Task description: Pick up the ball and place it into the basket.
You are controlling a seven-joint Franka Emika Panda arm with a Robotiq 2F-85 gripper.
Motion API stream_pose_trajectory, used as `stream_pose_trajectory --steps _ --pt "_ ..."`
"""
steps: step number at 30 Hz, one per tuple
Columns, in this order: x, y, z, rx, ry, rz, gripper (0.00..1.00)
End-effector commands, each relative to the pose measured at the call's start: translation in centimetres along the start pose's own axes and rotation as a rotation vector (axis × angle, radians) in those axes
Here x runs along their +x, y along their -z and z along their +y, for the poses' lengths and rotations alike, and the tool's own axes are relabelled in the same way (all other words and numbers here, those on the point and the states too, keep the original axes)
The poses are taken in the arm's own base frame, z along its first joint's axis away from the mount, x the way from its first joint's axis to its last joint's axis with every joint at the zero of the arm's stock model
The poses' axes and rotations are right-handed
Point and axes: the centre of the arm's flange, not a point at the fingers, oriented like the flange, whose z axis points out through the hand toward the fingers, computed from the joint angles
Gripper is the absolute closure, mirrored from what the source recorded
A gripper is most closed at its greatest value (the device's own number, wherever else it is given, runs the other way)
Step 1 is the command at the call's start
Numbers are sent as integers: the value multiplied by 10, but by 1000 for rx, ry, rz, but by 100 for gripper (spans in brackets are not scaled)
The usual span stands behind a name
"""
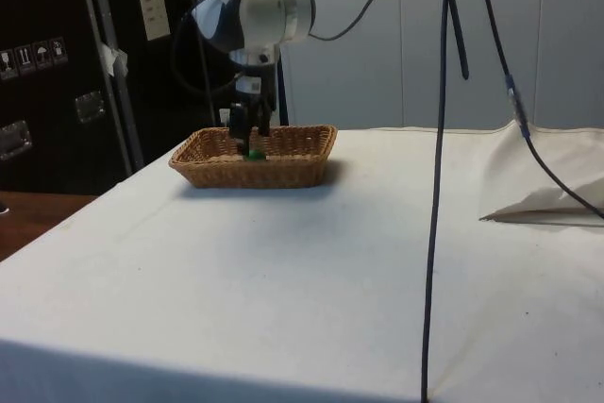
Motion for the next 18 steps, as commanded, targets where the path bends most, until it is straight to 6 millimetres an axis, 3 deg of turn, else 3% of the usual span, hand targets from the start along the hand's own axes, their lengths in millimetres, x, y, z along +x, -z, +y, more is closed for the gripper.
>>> stream_pose_trajectory --steps 1,8,18 --pt "1 4 1 3 -2 0 0" --pt "3 32 11 6 -25 6 0" --pt "10 65 -19 6 -16 13 0"
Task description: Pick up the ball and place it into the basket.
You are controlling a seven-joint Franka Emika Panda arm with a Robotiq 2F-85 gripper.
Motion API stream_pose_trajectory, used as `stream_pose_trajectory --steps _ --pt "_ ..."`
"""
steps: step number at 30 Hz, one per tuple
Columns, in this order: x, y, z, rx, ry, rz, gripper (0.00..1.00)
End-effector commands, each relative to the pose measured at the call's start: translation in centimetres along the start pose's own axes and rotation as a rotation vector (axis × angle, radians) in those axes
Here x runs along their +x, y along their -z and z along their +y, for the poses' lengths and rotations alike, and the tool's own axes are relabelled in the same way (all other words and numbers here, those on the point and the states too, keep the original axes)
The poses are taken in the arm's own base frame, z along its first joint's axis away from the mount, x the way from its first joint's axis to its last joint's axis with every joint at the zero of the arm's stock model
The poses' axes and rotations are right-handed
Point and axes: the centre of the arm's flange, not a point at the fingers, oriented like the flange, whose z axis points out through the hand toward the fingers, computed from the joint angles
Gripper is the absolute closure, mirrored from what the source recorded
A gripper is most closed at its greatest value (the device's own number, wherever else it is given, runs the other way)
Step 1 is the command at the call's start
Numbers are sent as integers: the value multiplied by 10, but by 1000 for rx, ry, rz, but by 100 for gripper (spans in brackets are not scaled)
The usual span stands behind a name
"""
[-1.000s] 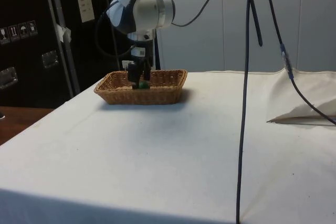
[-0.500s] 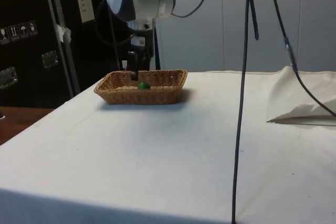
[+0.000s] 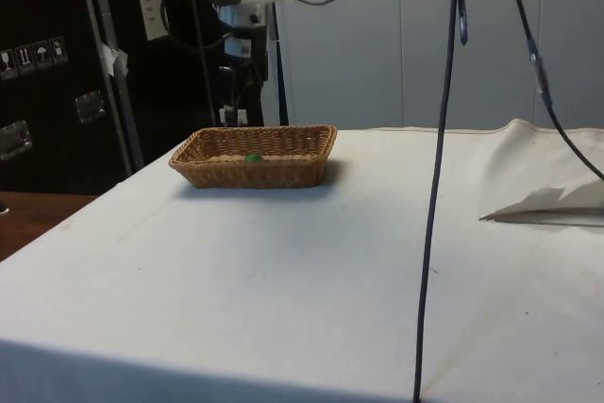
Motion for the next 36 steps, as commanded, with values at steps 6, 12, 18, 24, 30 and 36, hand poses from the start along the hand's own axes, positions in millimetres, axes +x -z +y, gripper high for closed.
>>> stream_pose_trajectory --steps 6,12,18,24,30,36 --pt "4 18 -23 -11 5 3 0" --pt "8 28 -40 -13 12 9 0" --pt "14 42 -64 -9 17 23 0" --pt "17 51 -83 -4 21 33 0" --pt "18 59 -105 4 26 38 0" --pt "17 65 -125 14 34 38 0"
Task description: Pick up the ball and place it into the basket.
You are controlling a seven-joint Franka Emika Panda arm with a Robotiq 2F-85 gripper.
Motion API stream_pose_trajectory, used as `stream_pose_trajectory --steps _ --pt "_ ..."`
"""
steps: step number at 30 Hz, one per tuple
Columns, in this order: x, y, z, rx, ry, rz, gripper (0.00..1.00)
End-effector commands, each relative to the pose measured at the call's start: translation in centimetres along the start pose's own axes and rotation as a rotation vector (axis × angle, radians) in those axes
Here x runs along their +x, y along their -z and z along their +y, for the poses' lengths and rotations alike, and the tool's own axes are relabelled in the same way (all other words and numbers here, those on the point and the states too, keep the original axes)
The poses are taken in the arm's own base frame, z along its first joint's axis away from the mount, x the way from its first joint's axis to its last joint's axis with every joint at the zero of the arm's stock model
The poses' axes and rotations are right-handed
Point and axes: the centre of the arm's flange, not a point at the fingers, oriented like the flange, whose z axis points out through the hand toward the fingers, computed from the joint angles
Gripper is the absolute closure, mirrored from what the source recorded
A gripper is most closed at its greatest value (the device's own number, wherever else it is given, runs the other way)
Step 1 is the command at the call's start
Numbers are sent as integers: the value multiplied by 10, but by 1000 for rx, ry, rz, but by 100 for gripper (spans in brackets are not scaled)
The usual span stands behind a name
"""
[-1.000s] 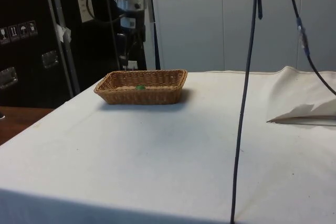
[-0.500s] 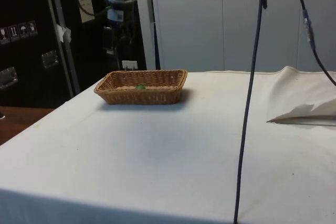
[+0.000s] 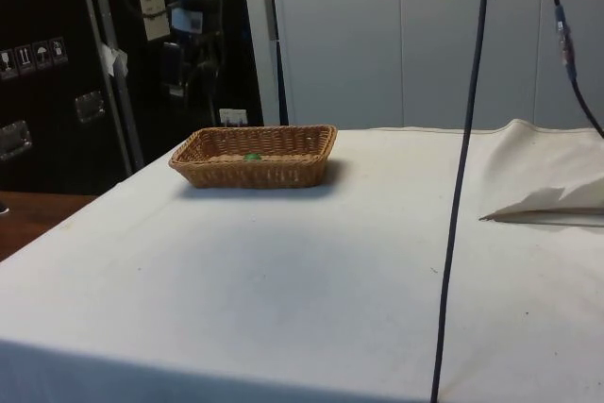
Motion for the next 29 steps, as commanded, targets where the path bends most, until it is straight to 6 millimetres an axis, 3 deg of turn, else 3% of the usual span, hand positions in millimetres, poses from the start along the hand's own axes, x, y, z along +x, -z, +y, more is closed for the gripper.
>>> stream_pose_trajectory --steps 1,3,10,17,29 --pt "-1 2 -6 -5 0 2 0" --pt "0 1 -3 2 1 0 0" --pt "-11 4 -28 23 13 -6 0" --pt "-22 6 -40 50 23 -17 0" --pt "-38 19 -44 92 40 -30 0"
